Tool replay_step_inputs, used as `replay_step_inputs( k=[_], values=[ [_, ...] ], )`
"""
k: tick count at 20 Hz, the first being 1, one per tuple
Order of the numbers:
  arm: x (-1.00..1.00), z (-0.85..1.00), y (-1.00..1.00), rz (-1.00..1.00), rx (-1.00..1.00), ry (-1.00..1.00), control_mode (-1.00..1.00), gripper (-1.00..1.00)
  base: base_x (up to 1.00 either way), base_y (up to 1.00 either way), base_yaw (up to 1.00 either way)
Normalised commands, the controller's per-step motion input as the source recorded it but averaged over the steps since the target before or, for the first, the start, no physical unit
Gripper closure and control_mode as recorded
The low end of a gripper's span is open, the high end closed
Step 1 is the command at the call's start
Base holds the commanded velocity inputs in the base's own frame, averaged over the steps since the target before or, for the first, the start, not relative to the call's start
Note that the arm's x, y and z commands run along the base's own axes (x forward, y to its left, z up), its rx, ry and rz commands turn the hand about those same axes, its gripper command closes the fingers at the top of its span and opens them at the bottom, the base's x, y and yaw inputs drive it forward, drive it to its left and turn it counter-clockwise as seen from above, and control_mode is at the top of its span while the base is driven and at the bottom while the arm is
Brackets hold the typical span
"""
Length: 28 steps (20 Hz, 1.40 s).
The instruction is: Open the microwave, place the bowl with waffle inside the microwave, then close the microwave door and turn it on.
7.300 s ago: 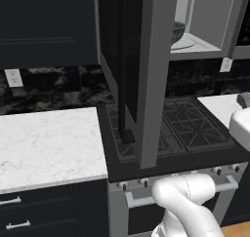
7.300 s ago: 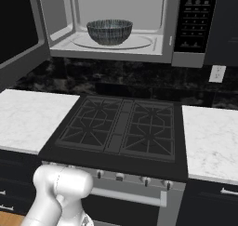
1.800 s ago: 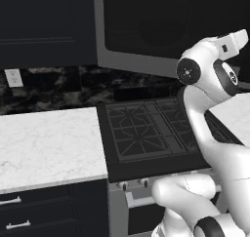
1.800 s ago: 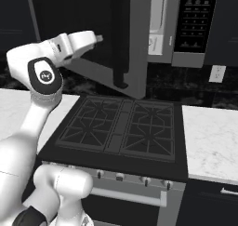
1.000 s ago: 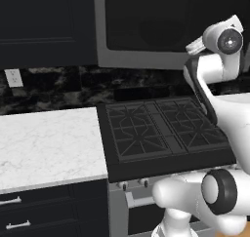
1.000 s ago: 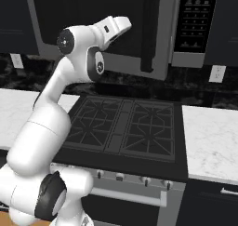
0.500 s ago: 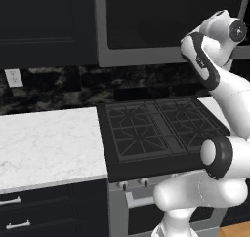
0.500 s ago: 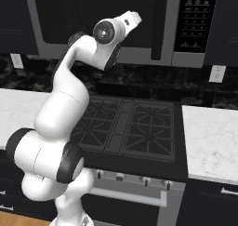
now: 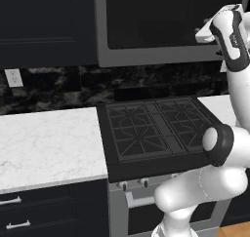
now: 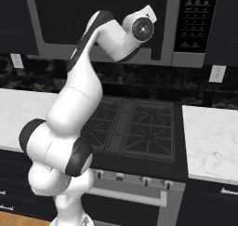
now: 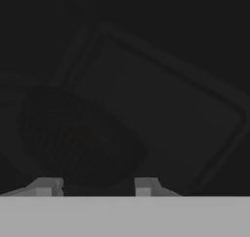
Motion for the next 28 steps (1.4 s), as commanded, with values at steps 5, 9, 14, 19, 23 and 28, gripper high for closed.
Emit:
replay_step_inputs(
  k=[5,9,14,19,23,28],
  values=[
    [-0.95,-0.05,-0.56,0.22,0.05,-0.08,-1.0,-1.0,0.0,0.0,0.0],
    [-0.96,-0.26,-0.62,0.22,0.01,-0.16,-1.0,-1.0,0.0,0.0,0.0],
    [-0.87,-0.13,-0.48,0.13,0.0,-0.2,-1.0,-1.0,0.0,0.0,0.0],
    [-0.7,-0.04,-0.61,0.03,0.0,-0.17,-1.0,-1.0,0.0,0.0,0.0],
    [-0.16,-0.17,-0.67,0.0,0.0,-0.02,-1.0,-1.0,0.0,0.0,0.0],
    [0.0,-0.42,-0.47,-0.07,-0.05,0.04,-1.0,-1.0,0.0,0.0,0.0]
  ],
)
